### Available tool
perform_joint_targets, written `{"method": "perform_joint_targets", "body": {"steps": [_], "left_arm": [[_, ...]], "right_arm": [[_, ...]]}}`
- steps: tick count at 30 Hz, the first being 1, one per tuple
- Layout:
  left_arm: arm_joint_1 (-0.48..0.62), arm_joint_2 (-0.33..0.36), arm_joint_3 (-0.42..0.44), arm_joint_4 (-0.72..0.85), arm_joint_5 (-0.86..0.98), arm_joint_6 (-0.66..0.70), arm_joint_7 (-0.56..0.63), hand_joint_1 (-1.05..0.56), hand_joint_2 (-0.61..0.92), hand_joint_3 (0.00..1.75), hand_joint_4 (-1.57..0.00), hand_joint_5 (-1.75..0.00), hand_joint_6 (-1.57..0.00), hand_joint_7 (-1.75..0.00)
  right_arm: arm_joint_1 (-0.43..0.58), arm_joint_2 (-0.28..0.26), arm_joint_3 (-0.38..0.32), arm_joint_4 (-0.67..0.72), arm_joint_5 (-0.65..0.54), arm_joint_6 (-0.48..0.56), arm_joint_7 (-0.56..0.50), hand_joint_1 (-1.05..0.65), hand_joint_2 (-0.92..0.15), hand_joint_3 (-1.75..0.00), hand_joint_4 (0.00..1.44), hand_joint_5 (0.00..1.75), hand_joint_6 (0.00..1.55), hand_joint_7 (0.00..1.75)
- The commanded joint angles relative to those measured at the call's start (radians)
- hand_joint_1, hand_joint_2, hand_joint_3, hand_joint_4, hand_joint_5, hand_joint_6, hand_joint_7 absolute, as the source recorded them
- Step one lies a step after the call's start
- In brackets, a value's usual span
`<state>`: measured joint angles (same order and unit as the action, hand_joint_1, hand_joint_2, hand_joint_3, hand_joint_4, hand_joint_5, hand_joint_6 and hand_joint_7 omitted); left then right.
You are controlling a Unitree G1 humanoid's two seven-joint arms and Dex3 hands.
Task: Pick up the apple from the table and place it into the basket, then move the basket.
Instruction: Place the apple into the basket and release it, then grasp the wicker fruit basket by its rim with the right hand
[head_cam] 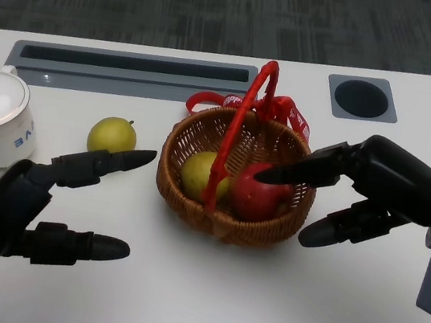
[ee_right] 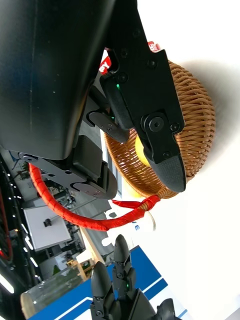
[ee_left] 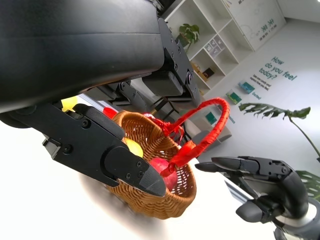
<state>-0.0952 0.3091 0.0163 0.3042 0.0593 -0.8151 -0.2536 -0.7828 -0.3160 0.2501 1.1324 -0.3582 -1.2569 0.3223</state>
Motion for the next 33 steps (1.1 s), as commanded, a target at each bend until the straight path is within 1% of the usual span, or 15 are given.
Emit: {"method": "perform_joint_targets", "body": {"steps": [1,3,4,7,9,11,13,15,19,22,27,30,33], "left_arm": [[0.005,0.017,0.024,0.012,0.008,0.003,0.021,-0.29,0.73,0.00,-0.54,0.00,-0.53,0.00],[-0.001,0.016,0.030,0.023,0.007,0.006,0.022,-0.27,0.73,0.00,-0.52,0.00,-0.51,0.00],[-0.005,0.015,0.032,0.030,0.007,0.008,0.023,-0.27,0.73,0.00,-0.51,0.00,-0.50,0.00],[-0.013,0.010,0.037,0.049,0.004,0.009,0.027,-0.28,0.74,0.00,-0.50,0.00,-0.49,0.00],[-0.016,0.005,0.039,0.059,-0.004,0.005,0.030,-0.29,0.74,0.00,-0.50,0.00,-0.49,0.00],[-0.017,0.000,0.041,0.063,-0.014,0.008,0.030,-0.29,0.75,0.00,-0.50,0.00,-0.49,-0.01],[-0.019,-0.003,0.043,0.065,-0.018,0.011,0.033,-0.29,0.75,0.01,-0.49,0.00,-0.50,-0.01],[-0.021,-0.005,0.046,0.069,-0.020,0.010,0.035,-0.28,0.75,0.01,-0.49,0.00,-0.50,-0.01],[-0.028,-0.009,0.052,0.083,-0.024,0.005,0.035,-0.27,0.76,0.00,-0.49,0.00,-0.50,0.00],[-0.030,-0.013,0.054,0.079,-0.019,0.006,0.037,-0.27,0.75,0.00,-0.50,0.00,-0.50,0.00],[-0.019,-0.022,0.055,0.052,-0.011,0.013,0.046,-0.28,0.76,0.00,-0.50,0.00,-0.51,0.00],[-0.011,-0.023,0.056,0.039,-0.009,0.017,0.050,-0.30,0.76,0.00,-0.49,0.00,-0.50,0.00],[-0.007,-0.026,0.058,0.031,-0.003,0.018,0.058,-0.31,0.77,0.00,-0.50,0.00,-0.50,0.00]], "right_arm": [[0.044,0.013,-0.008,-0.043,0.129,0.034,0.094,-0.61,-0.90,-0.01,0.77,0.00,0.67,0.00],[0.080,0.028,-0.010,-0.103,0.241,0.098,0.190,-0.60,-0.87,0.00,0.73,0.00,0.63,0.00],[0.100,0.035,-0.011,-0.144,0.298,0.147,0.242,-0.59,-0.85,0.00,0.70,0.00,0.60,0.00],[0.161,0.050,-0.020,-0.292,0.446,0.349,0.374,-0.55,-0.80,0.00,0.61,0.00,0.54,0.00],[0.196,0.053,-0.027,-0.392,0.513,0.502,0.431,-0.50,-0.78,0.00,0.56,0.00,0.50,0.00],[0.224,0.052,-0.034,-0.489,0.559,0.670,0.461,-0.45,-0.77,0.00,0.55,0.01,0.47,0.00],[0.245,0.050,-0.044,-0.576,0.587,0.830,0.468,-0.43,-0.75,0.00,0.57,0.02,0.46,0.00],[0.259,0.050,-0.053,-0.641,0.598,0.945,0.466,-0.41,-0.75,0.00,0.59,0.02,0.47,0.01],[0.263,0.047,-0.061,-0.719,0.587,1.117,0.462,-0.40,-0.74,0.00,0.61,0.02,0.48,0.01],[0.255,0.048,-0.061,-0.730,0.557,1.174,0.451,-0.41,-0.73,0.00,0.63,0.03,0.51,0.02],[0.242,0.047,-0.051,-0.698,0.499,1.185,0.447,-0.44,-0.72,0.00,0.66,0.03,0.55,0.03],[0.237,0.040,-0.038,-0.659,0.453,1.141,0.456,-0.48,-0.73,0.00,0.66,0.02,0.56,0.02],[0.221,0.038,-0.028,-0.584,0.402,1.050,0.455,-0.52,-0.74,-0.01,0.66,0.01,0.57,0.01]]}}
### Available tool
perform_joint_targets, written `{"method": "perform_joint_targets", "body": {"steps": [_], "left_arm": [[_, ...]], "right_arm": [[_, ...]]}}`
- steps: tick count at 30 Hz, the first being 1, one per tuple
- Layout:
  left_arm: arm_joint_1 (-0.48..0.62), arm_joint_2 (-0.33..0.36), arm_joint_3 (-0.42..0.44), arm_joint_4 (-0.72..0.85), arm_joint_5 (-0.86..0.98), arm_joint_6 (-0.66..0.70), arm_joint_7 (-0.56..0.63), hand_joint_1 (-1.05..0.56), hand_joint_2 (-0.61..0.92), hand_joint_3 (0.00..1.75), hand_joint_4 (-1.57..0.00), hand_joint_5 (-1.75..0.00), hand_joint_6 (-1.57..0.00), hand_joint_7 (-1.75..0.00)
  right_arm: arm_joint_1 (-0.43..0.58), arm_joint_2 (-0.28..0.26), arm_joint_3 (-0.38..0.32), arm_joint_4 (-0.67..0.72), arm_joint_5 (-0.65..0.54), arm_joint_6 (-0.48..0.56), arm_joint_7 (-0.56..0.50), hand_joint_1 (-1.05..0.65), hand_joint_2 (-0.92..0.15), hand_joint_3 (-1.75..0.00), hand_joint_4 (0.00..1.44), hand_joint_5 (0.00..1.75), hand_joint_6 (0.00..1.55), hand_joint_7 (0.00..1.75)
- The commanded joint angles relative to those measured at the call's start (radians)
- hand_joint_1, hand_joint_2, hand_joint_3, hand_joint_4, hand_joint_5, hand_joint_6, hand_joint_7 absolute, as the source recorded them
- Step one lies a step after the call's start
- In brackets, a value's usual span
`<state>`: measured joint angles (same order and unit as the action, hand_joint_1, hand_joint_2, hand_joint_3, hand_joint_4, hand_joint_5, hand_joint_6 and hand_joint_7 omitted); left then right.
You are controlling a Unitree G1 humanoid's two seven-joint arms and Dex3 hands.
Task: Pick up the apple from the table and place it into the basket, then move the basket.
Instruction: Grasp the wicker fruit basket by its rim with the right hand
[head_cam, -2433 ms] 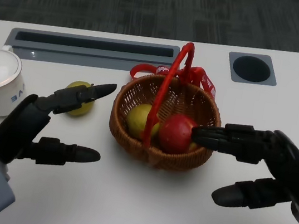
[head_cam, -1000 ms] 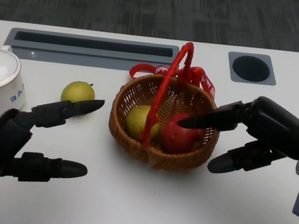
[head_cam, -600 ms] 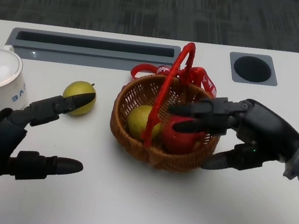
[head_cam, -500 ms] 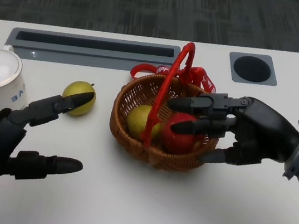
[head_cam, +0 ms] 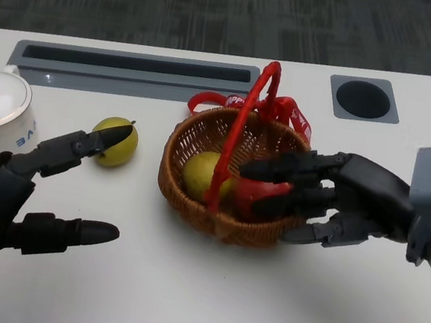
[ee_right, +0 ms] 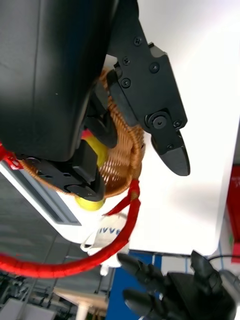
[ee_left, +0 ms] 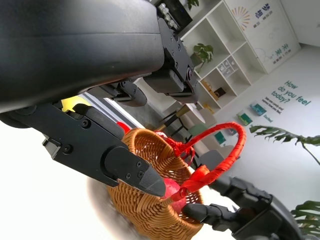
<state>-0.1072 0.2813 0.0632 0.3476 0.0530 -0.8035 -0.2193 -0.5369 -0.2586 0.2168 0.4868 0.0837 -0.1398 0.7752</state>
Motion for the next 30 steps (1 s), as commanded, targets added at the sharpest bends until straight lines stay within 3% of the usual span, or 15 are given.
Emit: {"method": "perform_joint_targets", "body": {"steps": [1,9,24,30], "left_arm": [[0.005,0.001,0.013,-0.014,0.006,0.004,0.028,-0.31,0.77,0.00,-0.50,0.00,-0.51,0.00],[0.009,-0.003,0.014,-0.021,0.026,-0.013,0.057,-0.32,0.77,0.00,-0.52,-0.01,-0.51,0.00],[0.041,-0.050,0.028,-0.079,0.044,-0.018,0.131,-0.29,0.77,0.00,-0.53,-0.01,-0.53,-0.01],[0.039,-0.077,0.038,-0.083,0.018,-0.041,0.148,-0.25,0.77,0.01,-0.55,-0.01,-0.56,-0.01]], "right_arm": [[-0.035,-0.019,0.009,0.095,-0.060,-0.101,-0.003,-0.53,-0.75,-0.01,0.66,0.01,0.57,0.01],[-0.143,-0.028,0.062,0.303,-0.234,-0.295,-0.065,-0.63,-0.78,-0.01,0.66,0.01,0.57,0.01],[-0.278,-0.043,0.179,0.415,-0.455,-0.499,-0.142,-0.53,-0.82,-0.01,0.70,0.01,0.64,0.02],[-0.331,-0.058,0.263,0.462,-0.615,-0.650,-0.289,-0.56,-0.80,0.00,0.83,0.05,0.73,0.03]]}}
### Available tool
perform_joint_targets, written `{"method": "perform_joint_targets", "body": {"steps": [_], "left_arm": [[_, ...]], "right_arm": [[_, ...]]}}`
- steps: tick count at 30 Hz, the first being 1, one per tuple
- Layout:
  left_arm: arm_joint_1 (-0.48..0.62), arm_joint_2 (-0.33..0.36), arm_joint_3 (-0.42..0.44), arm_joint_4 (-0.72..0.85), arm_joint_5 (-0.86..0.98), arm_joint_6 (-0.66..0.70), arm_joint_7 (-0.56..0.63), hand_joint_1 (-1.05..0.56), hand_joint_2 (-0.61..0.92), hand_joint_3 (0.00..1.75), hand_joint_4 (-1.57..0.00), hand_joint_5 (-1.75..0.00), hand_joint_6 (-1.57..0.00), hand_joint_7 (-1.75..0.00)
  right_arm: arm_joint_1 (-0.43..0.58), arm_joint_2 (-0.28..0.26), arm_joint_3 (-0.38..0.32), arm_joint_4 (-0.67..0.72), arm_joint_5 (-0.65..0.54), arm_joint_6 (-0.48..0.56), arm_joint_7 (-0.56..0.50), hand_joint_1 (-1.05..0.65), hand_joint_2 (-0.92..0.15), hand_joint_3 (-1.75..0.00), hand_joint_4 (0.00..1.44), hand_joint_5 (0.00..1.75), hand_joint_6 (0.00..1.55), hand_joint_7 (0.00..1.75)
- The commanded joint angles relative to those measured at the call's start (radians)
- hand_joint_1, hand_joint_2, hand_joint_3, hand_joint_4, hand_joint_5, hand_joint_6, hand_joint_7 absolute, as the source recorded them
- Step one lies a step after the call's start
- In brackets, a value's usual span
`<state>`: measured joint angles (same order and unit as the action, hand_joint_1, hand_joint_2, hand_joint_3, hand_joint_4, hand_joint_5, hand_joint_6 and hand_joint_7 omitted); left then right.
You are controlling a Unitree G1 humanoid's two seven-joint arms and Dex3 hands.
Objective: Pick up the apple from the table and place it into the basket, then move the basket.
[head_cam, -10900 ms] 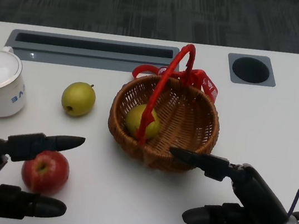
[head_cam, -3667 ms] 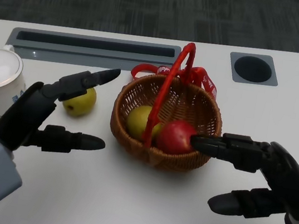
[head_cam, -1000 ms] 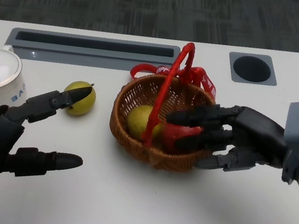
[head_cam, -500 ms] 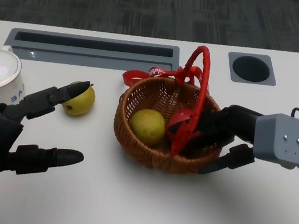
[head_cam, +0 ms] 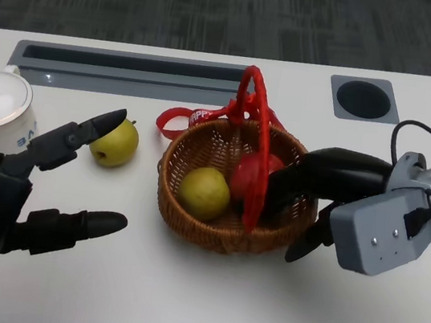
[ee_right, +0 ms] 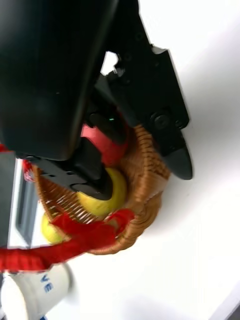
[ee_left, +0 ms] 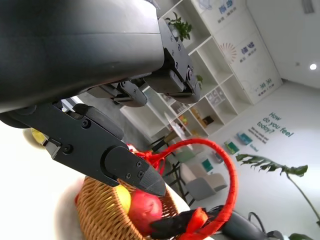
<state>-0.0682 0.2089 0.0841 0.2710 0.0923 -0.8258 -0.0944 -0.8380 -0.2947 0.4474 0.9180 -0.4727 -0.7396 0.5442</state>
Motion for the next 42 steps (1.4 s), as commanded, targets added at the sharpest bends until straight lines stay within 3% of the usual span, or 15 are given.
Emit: {"method": "perform_joint_targets", "body": {"steps": [1,8,12,13,18,21,22,25,31,33,40,42], "left_arm": [[-0.001,-0.008,0.019,-0.005,-0.025,-0.023,0.025,-0.25,0.77,0.01,-0.55,-0.01,-0.56,-0.01],[-0.014,-0.027,0.033,0.015,-0.020,-0.057,0.049,-0.24,0.78,0.00,-0.58,-0.02,-0.58,-0.01],[-0.016,-0.042,0.043,0.020,0.006,-0.068,0.081,-0.26,0.78,0.00,-0.61,-0.03,-0.60,-0.02],[-0.015,-0.048,0.045,0.018,0.011,-0.069,0.092,-0.26,0.78,0.00,-0.62,-0.03,-0.61,-0.02],[-0.010,-0.070,0.052,0.011,0.017,-0.077,0.124,-0.27,0.78,0.00,-0.64,-0.03,-0.63,-0.02],[-0.004,-0.070,0.053,0.000,0.015,-0.075,0.127,-0.28,0.78,0.00,-0.65,-0.03,-0.63,-0.01],[-0.001,-0.068,0.053,-0.005,0.014,-0.074,0.126,-0.28,0.78,0.00,-0.65,-0.03,-0.63,-0.01],[0.006,-0.062,0.054,-0.015,0.016,-0.076,0.124,-0.28,0.77,0.00,-0.66,-0.03,-0.64,-0.01],[0.018,-0.057,0.058,-0.033,0.020,-0.072,0.121,-0.28,0.76,0.00,-0.68,-0.03,-0.65,-0.01],[0.021,-0.055,0.060,-0.035,0.018,-0.075,0.119,-0.27,0.76,0.00,-0.68,-0.03,-0.66,-0.01],[0.044,-0.053,0.064,-0.059,0.029,-0.076,0.120,-0.28,0.76,0.00,-0.70,-0.02,-0.67,-0.01],[0.051,-0.053,0.066,-0.066,0.032,-0.075,0.121,-0.28,0.76,0.00,-0.70,-0.02,-0.68,-0.01]], "right_arm": [[-0.040,-0.022,0.048,0.043,-0.088,-0.066,-0.090,-0.56,-0.80,0.00,0.85,0.06,0.74,0.04],[-0.116,-0.044,0.181,0.105,-0.338,-0.161,-0.387,-0.55,-0.79,0.00,1.00,0.16,0.79,0.03],[-0.148,-0.048,0.239,0.140,-0.421,-0.180,-0.496,-0.52,-0.81,-0.01,0.91,0.97,0.85,0.01],[-0.156,-0.047,0.255,0.149,-0.441,-0.181,-0.520,-0.51,-0.82,-0.01,0.90,1.10,0.87,0.01],[-0.173,-0.022,0.298,0.207,-0.485,-0.177,-0.625,-0.38,-0.86,-0.01,0.99,1.28,1.01,0.04],[-0.182,-0.014,0.307,0.232,-0.489,-0.175,-0.662,-0.31,-0.88,0.00,0.90,1.49,1.07,0.05],[-0.185,-0.011,0.306,0.242,-0.484,-0.177,-0.659,-0.29,-0.88,0.00,0.88,1.46,1.07,0.04],[-0.191,-0.006,0.301,0.271,-0.463,-0.179,-0.638,-0.28,-0.88,0.00,0.92,1.13,1.04,0.01],[-0.183,-0.002,0.294,0.302,-0.443,-0.170,-0.652,-0.29,-0.91,-0.01,0.99,0.83,1.01,0.00],[-0.180,0.002,0.294,0.310,-0.442,-0.160,-0.670,-0.31,-0.91,-0.02,1.00,0.84,1.01,0.01],[-0.179,0.013,0.294,0.350,-0.440,-0.108,-0.683,-0.32,-0.92,-0.04,0.85,1.13,1.03,0.00],[-0.177,0.015,0.295,0.362,-0.439,-0.094,-0.693,-0.32,-0.92,-0.05,0.84,1.09,1.01,0.00]]}}
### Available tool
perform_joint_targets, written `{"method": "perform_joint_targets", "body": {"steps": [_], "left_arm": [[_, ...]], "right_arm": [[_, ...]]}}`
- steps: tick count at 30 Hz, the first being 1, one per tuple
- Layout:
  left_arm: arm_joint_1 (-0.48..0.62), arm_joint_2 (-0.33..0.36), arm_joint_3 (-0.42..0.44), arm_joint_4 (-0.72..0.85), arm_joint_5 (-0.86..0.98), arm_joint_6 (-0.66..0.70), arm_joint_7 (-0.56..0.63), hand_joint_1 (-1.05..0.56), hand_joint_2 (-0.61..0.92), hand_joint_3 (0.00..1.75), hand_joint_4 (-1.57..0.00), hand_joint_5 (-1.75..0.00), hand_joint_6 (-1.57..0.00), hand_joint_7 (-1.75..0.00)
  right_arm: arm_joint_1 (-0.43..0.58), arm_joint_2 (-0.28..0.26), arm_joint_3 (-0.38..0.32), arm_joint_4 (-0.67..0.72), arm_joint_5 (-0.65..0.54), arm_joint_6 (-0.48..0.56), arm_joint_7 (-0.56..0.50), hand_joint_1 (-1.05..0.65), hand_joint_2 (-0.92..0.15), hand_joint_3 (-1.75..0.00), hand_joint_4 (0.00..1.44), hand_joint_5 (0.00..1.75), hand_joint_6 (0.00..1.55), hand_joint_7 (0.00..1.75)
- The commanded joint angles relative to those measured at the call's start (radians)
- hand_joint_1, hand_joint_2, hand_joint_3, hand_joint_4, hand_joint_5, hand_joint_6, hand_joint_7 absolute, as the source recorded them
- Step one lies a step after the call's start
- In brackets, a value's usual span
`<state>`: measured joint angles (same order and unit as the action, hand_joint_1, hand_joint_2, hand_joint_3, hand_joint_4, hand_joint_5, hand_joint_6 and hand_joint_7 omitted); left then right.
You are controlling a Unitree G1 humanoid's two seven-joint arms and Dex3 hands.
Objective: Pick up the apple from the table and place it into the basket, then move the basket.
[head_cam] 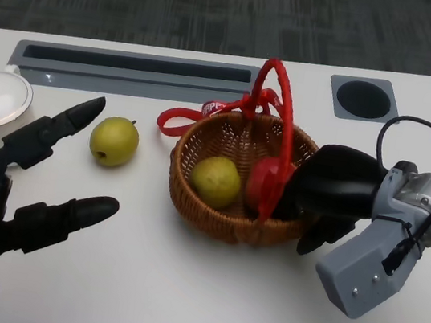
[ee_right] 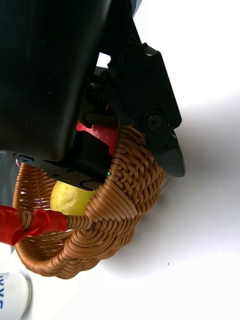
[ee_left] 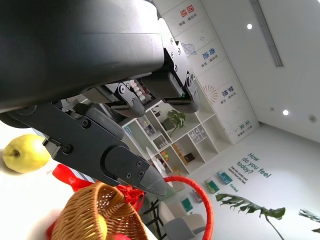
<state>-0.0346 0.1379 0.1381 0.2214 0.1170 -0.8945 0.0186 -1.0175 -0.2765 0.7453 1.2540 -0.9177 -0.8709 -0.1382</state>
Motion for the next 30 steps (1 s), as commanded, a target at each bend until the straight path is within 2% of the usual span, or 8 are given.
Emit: {"method": "perform_joint_targets", "body": {"steps": [1,6,11,17,20,21,25,30], "left_arm": [[0.022,0.017,0.013,-0.020,0.009,-0.008,0.009,-0.28,0.76,0.00,-0.70,-0.02,-0.68,-0.01],[0.052,0.013,0.018,-0.051,0.016,-0.007,0.011,-0.28,0.76,0.00,-0.70,-0.02,-0.69,-0.01],[0.087,0.018,0.021,-0.079,0.015,-0.020,0.005,-0.28,0.77,0.00,-0.71,-0.01,-0.68,-0.01],[0.171,0.017,0.003,-0.140,-0.004,-0.025,-0.015,-0.28,0.78,0.00,-0.71,-0.01,-0.69,-0.01],[0.223,0.019,-0.006,-0.183,-0.007,-0.029,-0.026,-0.28,0.78,0.00,-0.71,-0.01,-0.70,-0.01],[0.240,0.020,-0.008,-0.197,-0.010,-0.029,-0.029,-0.28,0.77,0.00,-0.71,-0.01,-0.70,-0.01],[0.311,0.017,-0.013,-0.262,-0.015,-0.018,-0.040,-0.28,0.76,0.00,-0.73,-0.01,-0.72,-0.01],[0.388,0.014,-0.012,-0.319,-0.007,-0.024,-0.044,-0.30,0.76,0.00,-0.73,-0.01,-0.73,-0.01]], "right_arm": [[0.004,-0.002,-0.002,0.032,0.005,0.046,-0.019,-0.31,-0.92,-0.05,0.85,1.04,1.00,0.00],[0.002,0.003,-0.007,0.067,0.006,0.127,-0.059,-0.29,-0.92,-0.09,0.95,0.78,0.96,0.00],[-0.001,0.016,-0.027,0.099,0.024,0.233,-0.042,-0.29,-0.92,-0.13,1.08,0.31,0.94,0.00],[-0.019,0.026,-0.072,0.126,0.067,0.362,0.001,-0.24,-0.92,-0.07,1.01,0.62,0.94,0.00],[-0.030,0.022,-0.087,0.131,0.078,0.399,-0.005,-0.24,-0.92,-0.03,0.87,1.08,0.98,0.01],[-0.034,0.021,-0.089,0.133,0.079,0.415,-0.008,-0.24,-0.92,-0.02,0.85,1.12,0.99,0.01],[-0.058,0.015,-0.110,0.142,0.088,0.510,0.002,-0.29,-0.92,-0.01,0.89,0.84,1.00,0.00],[-0.076,0.002,-0.142,0.147,0.102,0.585,0.030,-0.29,-0.92,0.00,1.04,0.20,1.00,0.00]]}}
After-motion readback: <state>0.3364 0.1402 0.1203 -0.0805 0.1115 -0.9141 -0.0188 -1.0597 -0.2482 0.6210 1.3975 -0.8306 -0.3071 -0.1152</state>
